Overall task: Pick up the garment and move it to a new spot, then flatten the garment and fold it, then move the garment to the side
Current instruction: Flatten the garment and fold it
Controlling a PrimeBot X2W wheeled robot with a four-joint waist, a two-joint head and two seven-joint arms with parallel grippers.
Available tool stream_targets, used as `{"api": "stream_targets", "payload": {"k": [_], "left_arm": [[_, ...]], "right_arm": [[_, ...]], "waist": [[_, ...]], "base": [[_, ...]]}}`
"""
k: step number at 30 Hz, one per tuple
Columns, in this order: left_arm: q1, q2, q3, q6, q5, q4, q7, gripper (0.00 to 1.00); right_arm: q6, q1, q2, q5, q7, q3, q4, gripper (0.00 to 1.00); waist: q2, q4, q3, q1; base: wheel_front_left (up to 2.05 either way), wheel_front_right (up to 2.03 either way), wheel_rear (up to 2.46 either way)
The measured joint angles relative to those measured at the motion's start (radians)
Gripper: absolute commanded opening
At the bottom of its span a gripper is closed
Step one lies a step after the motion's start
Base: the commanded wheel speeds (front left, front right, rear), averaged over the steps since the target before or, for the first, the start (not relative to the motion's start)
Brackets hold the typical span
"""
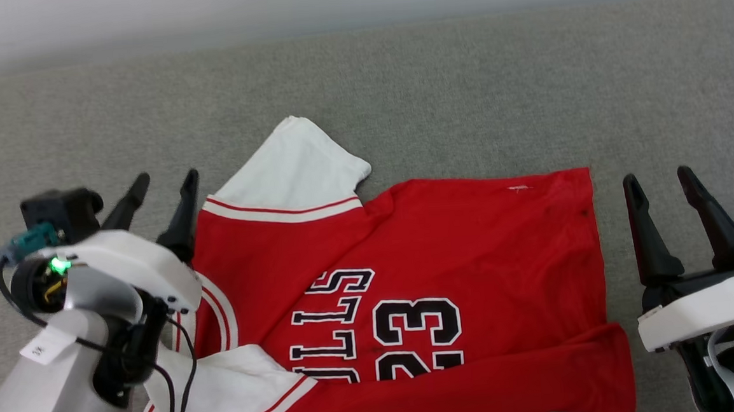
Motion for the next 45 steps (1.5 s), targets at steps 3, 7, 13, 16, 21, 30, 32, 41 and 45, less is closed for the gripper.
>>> {"api": "stream_targets", "payload": {"k": [3, 7, 13, 16, 21, 30, 32, 41, 45], "left_arm": [[-0.095, 0.0, -0.011, -0.035, -0.001, 0.043, 0.04, 1.0], [-0.22, -0.002, -0.024, -0.093, -0.022, 0.128, 0.11, 1.0], [-0.379, 0.021, -0.057, -0.179, -0.069, 0.229, 0.3, 1.0], [-0.435, 0.05, -0.074, -0.207, -0.1, 0.28, 0.43, 1.0], [-0.5, 0.105, -0.097, -0.204, -0.141, 0.347, 0.639, 1.0], [-0.563, 0.14, -0.122, -0.127, -0.176, 0.388, 0.878, 0.0], [-0.566, 0.141, -0.121, -0.114, -0.187, 0.387, 0.897, 0.0], [-0.552, 0.08, -0.124, -0.126, -0.174, 0.405, 0.791, 0.0], [-0.554, 0.04, -0.134, -0.145, -0.149, 0.403, 0.719, 0.0]], "right_arm": [[0.0, -0.036, 0.007, -0.005, -0.005, 0.011, -0.008, 1.0], [0.0, -0.063, 0.016, -0.004, -0.023, 0.023, -0.004, 1.0], [0.0, -0.088, 0.03, 0.017, -0.067, 0.059, 0.041, 1.0], [0.0, -0.104, 0.034, 0.032, -0.09, 0.066, 0.071, 1.0], [0.0, -0.108, 0.037, 0.058, -0.118, 0.081, 0.116, 1.0], [0.0, -0.125, 0.038, 0.121, -0.149, 0.093, 0.192, 1.0], [0.0, -0.133, 0.038, 0.127, -0.147, 0.088, 0.209, 1.0], [0.0, -0.223, -0.026, 0.193, 0.009, 0.119, 0.296, 1.0], [0.0, -0.283, -0.099, 0.256, 0.165, 0.135, 0.341, 1.0]], "waist": [[0.0, -0.021, 0.053, 0.0001], [0.0001, -0.054, 0.117, 0.0003], [0.0, -0.13, 0.174, 0.0002], [0.0, -0.167, 0.195, 0.0002], [0.0, -0.222, 0.224, 0.0002], [0.0001, -0.269, 0.266, -0.0002], [0.0001, -0.27, 0.269, -0.0002], [0.0, -0.226, 0.238, -0.0001], [0.0, -0.18, 0.215, -0.0001]], "base": [[0.0, 0.0, 0.0], [0.0, 0.0, 0.0], [0.0, 0.0, 0.0], [0.0, 0.0, 0.0], [0.0, 0.0, 0.0], [0.0, 0.0, 0.0], [0.0, 0.0, 0.0], [0.0, 0.0, 0.0], [0.0, 0.0, 0.0]]}}
